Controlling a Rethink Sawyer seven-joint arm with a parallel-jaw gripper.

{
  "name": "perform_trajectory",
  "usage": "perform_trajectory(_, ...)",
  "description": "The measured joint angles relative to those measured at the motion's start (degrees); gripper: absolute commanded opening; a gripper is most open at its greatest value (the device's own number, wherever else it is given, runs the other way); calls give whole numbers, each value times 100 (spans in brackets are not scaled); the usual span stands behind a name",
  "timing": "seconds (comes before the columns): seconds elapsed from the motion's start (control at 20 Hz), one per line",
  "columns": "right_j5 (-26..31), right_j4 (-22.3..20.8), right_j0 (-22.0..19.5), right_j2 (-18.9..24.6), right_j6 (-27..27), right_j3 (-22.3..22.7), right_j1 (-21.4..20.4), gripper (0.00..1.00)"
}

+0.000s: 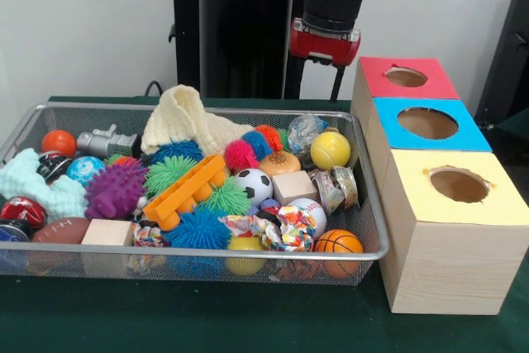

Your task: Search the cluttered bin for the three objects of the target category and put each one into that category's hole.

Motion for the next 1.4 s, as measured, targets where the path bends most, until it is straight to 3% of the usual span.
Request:
perform_trajectory(0.5, -257, 2, 135, -120, 0, -14, 482, 100)
perform_trajectory(1.4, -436, 6, 100, -235, 0, -17, 710, 100)
